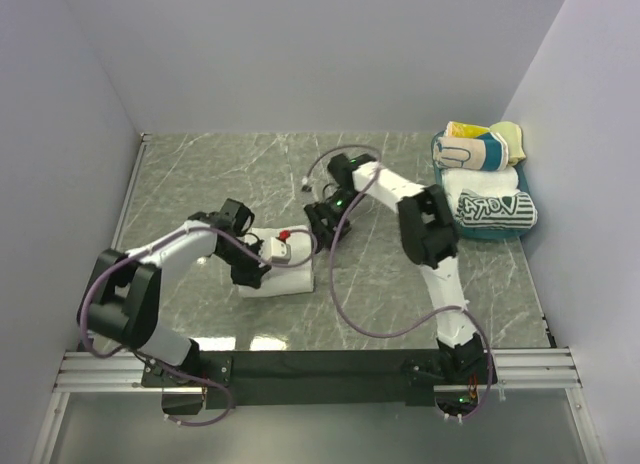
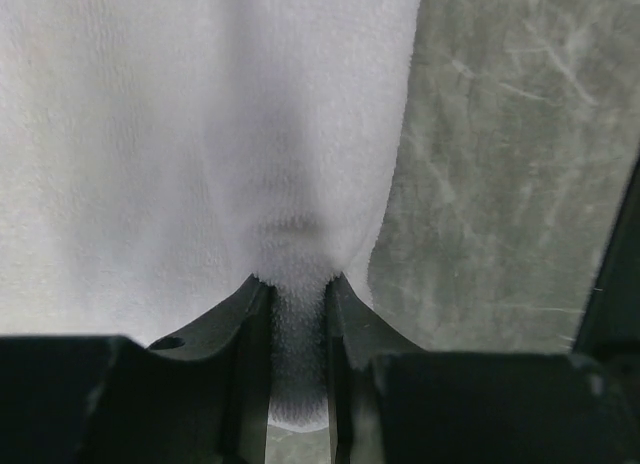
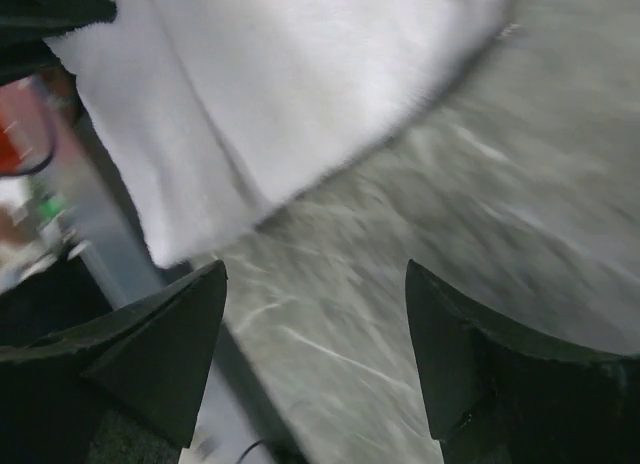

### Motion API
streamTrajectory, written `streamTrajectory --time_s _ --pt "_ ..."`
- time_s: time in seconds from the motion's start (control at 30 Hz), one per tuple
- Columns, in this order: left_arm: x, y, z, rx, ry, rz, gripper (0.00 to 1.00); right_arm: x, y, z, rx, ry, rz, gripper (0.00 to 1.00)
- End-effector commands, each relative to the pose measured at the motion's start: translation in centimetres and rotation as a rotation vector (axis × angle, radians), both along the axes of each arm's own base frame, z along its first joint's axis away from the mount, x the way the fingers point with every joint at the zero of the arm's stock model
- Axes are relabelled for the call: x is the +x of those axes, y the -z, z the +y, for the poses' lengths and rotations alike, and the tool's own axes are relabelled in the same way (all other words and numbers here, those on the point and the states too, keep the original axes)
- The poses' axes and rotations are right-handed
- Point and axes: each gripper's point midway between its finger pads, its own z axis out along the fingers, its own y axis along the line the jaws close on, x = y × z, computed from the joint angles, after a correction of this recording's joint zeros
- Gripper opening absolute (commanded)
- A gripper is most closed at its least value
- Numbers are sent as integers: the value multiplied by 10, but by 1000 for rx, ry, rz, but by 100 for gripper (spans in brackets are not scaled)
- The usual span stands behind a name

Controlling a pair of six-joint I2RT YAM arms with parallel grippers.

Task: Roll the towels
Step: Roll the towel

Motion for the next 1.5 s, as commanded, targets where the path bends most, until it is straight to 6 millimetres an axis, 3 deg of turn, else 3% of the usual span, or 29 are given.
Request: streamTrajectory --time_s 0.0,0.07,0.1,0.13,0.2,0.23,0.3,0.47,0.53,0.6,0.67,0.7,0.8,0.93,1.03,1.13,1.2,1.23,1.27,1.37,1.47 --pt "-23 22 33 124 -59 221 1 66 -65 -20 48 76 -472 78" --pt "-9 21 34 112 -95 256 1 65 -69 -38 45 122 -520 76" --pt "-9 20 35 113 -105 289 1 71 -99 -38 101 140 -629 74" --pt "-8 24 33 107 -119 333 1 60 -93 -45 94 138 -629 73" --pt "10 21 32 90 -149 337 1 52 -113 -48 133 121 -704 68" --pt "8 24 31 86 -155 382 1 44 -111 -51 132 108 -704 67" --pt "24 22 29 73 -168 377 1 33 -120 -55 148 100 -730 63" --pt "36 30 28 68 -185 472 1 13 -129 -56 162 73 -845 63" --pt "38 35 29 67 -185 494 1 -7 -121 -38 135 -28 -922 74" --pt "43 36 30 69 -186 492 1 -26 -104 -13 86 -141 -998 78" --pt "46 38 30 72 -190 506 1 -32 -95 4 70 -211 -1056 79" --pt "47 39 31 73 -193 506 1 -39 -88 22 82 -257 -1078 79" --pt "52 42 32 79 -200 508 1 -35 -72 44 56 -324 -1148 79" --pt "53 45 33 86 -202 515 2 -47 -47 74 25 -497 -1257 79" --pt "56 47 34 94 -204 506 3 -46 -27 81 -10 -556 -1289 78" --pt "58 47 35 94 -210 500 4 -48 -4 84 -44 -595 -1256 71" --pt "59 46 36 92 -212 498 5 -53 14 80 -70 -637 -1203 59" --pt "61 45 36 88 -216 490 7 -56 19 78 -69 -646 -1186 50" --pt "61 45 37 83 -223 490 9 -62 28 72 -70 -663 -1147 30" --pt "66 39 38 53 -243 476 17 -73 38 60 -75 -678 -1056 0" --pt "75 27 41 14 -277 458 24 -87 44 51 -63 -673 -896 0"
